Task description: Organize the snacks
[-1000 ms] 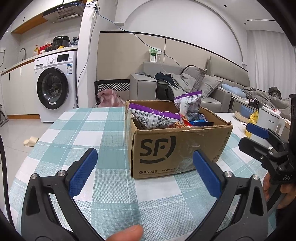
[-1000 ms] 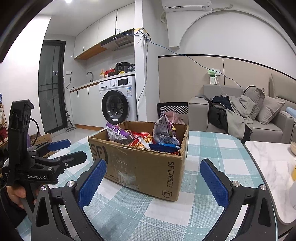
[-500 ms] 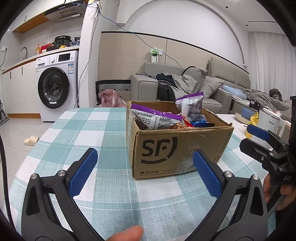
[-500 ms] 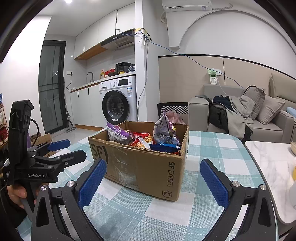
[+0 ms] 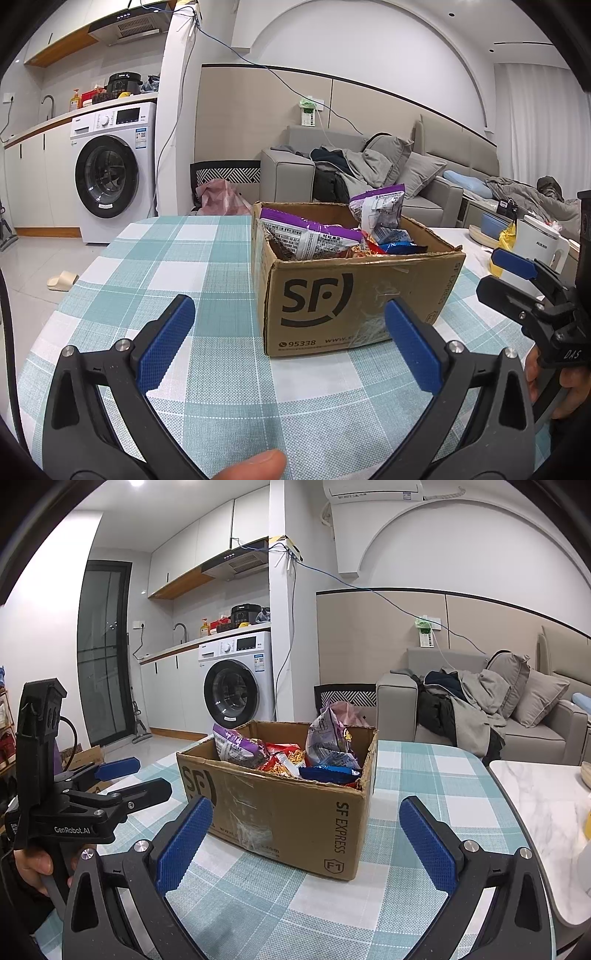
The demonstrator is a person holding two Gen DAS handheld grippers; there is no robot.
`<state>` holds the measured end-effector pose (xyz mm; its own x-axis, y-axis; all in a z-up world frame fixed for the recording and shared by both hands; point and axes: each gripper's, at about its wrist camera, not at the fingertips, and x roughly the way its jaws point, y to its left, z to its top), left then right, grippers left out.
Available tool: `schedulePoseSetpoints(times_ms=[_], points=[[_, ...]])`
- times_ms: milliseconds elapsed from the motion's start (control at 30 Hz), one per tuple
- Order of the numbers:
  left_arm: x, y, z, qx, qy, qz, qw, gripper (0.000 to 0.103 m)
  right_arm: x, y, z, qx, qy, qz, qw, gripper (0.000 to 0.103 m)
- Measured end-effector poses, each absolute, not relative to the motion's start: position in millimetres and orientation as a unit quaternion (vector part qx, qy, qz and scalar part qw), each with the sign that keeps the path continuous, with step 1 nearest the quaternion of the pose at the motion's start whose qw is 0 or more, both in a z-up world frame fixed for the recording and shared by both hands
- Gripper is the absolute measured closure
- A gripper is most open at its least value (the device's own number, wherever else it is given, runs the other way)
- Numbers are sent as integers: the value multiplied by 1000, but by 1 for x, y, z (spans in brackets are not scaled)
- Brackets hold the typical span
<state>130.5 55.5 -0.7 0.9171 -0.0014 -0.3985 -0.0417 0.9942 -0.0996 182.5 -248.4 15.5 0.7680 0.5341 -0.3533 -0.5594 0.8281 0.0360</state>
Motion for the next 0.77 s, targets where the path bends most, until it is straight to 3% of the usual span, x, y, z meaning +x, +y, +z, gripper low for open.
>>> schedulePoseSetpoints(times_ms=[767], points=[[130,55,0,-53,200,6,978,0,183,-248,15,-36,176,292,939,0]])
